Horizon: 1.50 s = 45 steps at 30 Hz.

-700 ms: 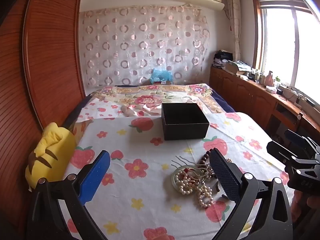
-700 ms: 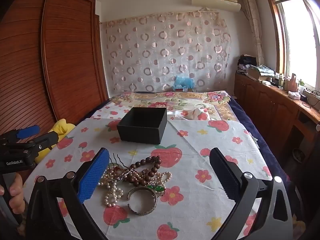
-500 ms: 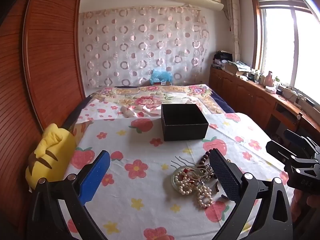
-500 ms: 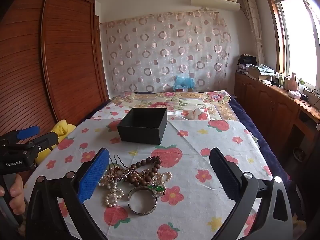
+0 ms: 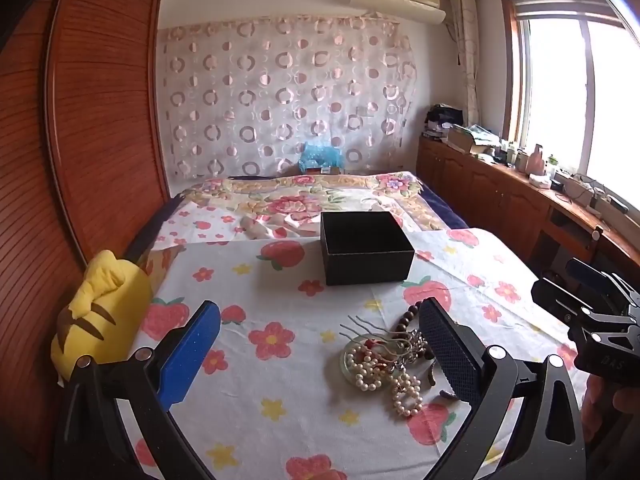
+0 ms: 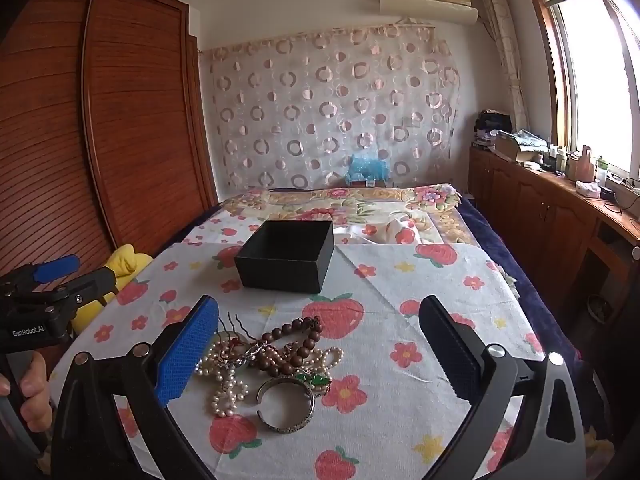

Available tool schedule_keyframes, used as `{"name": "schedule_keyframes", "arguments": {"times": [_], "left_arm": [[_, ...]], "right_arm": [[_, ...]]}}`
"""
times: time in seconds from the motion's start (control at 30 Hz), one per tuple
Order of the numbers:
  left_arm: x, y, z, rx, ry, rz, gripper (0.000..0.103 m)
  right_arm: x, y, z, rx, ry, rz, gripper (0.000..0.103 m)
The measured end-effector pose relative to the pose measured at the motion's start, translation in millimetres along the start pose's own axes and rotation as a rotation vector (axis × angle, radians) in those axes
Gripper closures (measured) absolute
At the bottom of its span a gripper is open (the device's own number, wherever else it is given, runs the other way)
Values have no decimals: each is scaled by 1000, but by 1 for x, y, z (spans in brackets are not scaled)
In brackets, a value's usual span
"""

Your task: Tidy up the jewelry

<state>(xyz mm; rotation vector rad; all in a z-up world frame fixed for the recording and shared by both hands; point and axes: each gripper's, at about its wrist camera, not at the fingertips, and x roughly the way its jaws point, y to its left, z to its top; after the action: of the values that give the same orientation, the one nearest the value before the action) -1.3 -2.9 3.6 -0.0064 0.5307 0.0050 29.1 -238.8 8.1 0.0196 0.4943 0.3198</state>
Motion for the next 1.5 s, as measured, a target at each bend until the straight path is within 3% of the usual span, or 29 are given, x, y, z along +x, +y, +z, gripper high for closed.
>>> {"name": "schedule_keyframes", "arguments": {"times": [1.5], "left_arm": [[-12,-11,14,2,-23,-10,7]], "right_arm": [[-6,0,2,8,-12,4,2]]}}
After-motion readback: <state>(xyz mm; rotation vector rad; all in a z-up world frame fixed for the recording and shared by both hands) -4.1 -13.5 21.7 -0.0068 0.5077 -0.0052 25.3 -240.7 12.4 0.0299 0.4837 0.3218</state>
